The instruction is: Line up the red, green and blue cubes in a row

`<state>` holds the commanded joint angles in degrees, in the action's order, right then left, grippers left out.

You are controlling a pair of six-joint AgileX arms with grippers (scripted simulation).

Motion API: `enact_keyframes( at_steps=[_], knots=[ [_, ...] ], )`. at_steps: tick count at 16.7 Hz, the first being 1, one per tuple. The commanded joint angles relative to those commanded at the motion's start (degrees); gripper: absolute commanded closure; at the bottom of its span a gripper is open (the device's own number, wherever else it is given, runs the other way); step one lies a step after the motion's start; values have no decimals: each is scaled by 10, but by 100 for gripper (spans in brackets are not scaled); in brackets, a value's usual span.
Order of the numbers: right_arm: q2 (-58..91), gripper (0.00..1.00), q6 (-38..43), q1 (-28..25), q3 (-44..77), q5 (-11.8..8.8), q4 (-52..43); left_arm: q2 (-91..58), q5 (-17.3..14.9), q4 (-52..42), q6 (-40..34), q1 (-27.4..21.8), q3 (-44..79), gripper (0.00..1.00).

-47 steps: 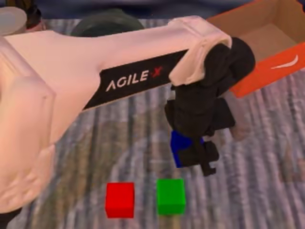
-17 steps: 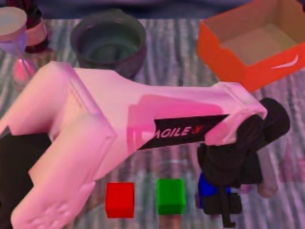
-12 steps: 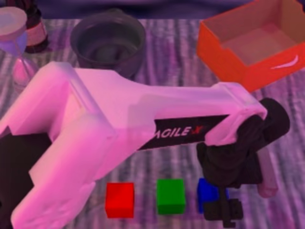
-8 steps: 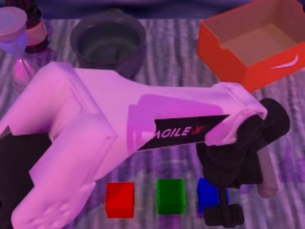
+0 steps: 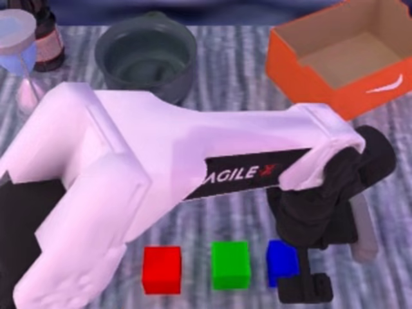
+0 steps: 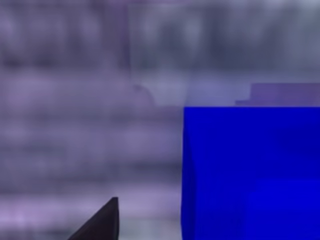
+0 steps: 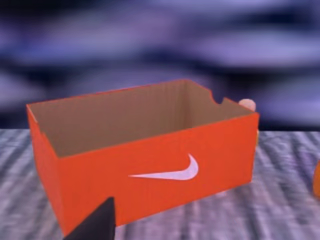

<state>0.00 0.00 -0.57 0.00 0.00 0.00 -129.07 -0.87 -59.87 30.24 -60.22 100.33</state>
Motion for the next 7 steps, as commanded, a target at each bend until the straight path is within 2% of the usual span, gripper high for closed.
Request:
enact_keyframes(
  at_steps=[4,7],
  knots=[
    [0,0,0,0,0,0,0,20,0,-87,1,6,59,0],
    [0,0,0,0,0,0,0,30,0,-115,0,10,82,0]
  ],
)
